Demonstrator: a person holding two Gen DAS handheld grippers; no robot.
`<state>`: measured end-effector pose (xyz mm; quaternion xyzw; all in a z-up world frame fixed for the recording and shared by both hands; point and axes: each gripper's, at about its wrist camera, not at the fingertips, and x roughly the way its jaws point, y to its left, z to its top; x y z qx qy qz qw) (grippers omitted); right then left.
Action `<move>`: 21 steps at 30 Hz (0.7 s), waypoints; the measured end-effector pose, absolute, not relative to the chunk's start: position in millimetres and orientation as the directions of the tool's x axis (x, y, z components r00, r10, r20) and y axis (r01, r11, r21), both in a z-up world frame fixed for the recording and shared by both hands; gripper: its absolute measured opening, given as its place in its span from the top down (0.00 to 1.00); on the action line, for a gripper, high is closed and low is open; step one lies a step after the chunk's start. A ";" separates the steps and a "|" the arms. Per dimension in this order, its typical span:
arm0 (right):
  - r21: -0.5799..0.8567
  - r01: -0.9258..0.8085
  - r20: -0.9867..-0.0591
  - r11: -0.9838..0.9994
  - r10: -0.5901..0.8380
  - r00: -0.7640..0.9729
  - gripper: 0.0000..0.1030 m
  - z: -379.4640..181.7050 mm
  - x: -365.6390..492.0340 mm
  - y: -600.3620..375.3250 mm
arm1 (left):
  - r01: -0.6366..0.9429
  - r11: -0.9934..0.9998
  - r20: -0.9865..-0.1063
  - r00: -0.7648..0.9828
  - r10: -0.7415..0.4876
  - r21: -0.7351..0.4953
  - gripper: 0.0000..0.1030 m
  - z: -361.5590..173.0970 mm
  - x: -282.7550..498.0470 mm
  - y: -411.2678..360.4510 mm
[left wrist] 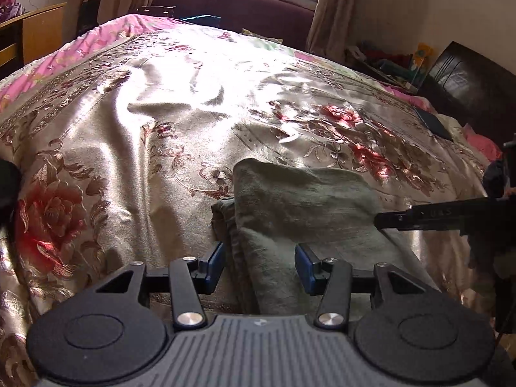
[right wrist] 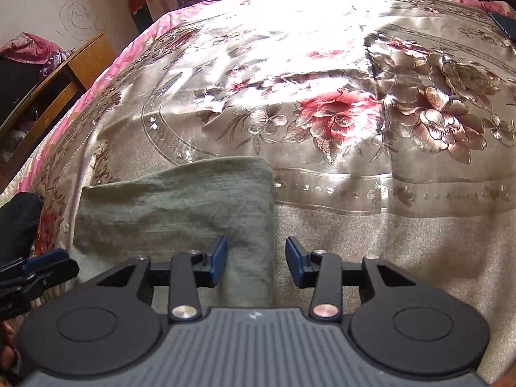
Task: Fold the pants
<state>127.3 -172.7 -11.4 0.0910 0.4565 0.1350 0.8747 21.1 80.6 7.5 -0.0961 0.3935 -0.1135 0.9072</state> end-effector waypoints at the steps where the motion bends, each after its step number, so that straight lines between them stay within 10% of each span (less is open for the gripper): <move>1: 0.292 -0.146 -0.772 0.945 0.323 0.547 0.59 -17.2 133.7 -174.7 | 0.138 0.960 -0.714 0.644 -0.275 -0.245 0.41 5.1 21.0 74.0; 13: 0.557 -0.199 -0.650 0.806 0.573 0.500 0.52 -37.8 124.2 -198.5 | -0.002 0.946 -0.777 0.571 -0.265 -0.324 0.36 -18.2 30.1 68.3; 21: 0.561 -0.127 -0.655 0.818 0.532 0.537 0.88 -34.4 128.2 -216.0 | 0.135 0.937 -0.727 0.600 -0.335 -0.321 0.39 -16.4 70.5 41.8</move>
